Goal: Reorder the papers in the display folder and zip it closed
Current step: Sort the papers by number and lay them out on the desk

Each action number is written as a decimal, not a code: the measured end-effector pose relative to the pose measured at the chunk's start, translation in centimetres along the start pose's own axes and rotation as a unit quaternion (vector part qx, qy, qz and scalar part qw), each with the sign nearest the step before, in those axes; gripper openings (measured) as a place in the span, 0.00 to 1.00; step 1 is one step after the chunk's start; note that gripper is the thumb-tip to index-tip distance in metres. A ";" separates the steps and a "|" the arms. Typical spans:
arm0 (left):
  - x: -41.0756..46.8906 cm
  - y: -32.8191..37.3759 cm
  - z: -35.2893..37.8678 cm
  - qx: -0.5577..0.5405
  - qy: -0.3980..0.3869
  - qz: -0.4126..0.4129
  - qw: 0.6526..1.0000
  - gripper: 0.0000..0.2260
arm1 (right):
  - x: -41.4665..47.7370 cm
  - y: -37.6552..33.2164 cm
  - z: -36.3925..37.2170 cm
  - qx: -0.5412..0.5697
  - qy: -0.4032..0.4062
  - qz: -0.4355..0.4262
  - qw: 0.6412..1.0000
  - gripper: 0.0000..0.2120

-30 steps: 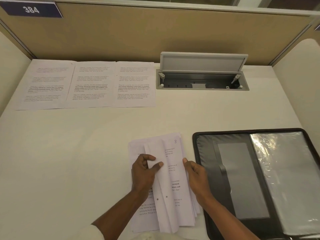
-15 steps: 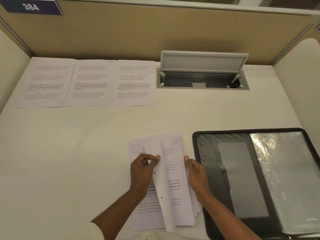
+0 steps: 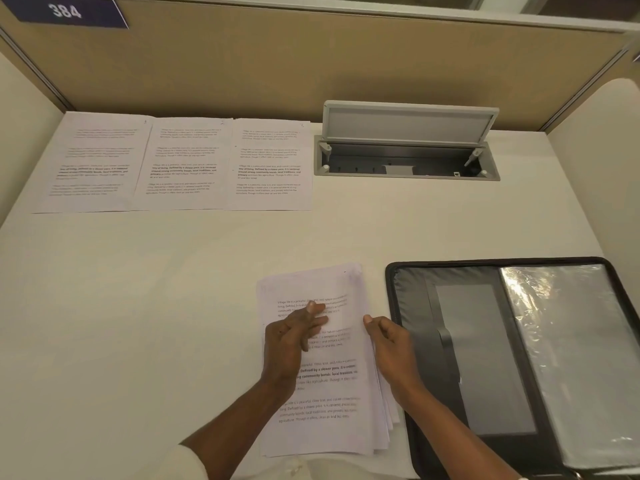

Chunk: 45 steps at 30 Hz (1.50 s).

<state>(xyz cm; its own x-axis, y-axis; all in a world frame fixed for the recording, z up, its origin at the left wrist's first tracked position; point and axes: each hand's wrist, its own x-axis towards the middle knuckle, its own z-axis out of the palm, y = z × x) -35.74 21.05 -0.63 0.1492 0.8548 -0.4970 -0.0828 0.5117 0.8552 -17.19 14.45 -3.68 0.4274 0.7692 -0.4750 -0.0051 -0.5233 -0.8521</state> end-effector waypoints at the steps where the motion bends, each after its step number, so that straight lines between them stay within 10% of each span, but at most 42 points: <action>1: -0.2 0.1 0.1 0.007 -0.001 -0.002 1.000 0.17 | 0.1 0.0 0.0 -0.004 0.001 0.002 1.000 0.19; 13: -0.1 0.2 0.7 0.066 -0.016 -0.028 0.997 0.12 | 0.1 -0.4 -0.3 -0.018 -0.001 0.009 1.000 0.14; 25: 0.3 -0.5 2.2 0.222 0.020 0.014 0.975 0.18 | -2.4 -1.4 1.3 -0.130 -0.020 -0.170 0.977 0.08; 45: 0.1 -1.2 1.5 0.138 0.073 -0.014 0.988 0.10 | -2.3 -0.7 1.0 -0.123 -0.013 -0.076 0.989 0.08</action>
<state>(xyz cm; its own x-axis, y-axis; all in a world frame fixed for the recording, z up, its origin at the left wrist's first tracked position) -34.17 20.42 -1.51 0.0026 0.8540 -0.5203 0.1950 0.5099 0.8378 -19.08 13.40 -2.23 0.3831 0.8533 -0.3537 0.2787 -0.4718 -0.8365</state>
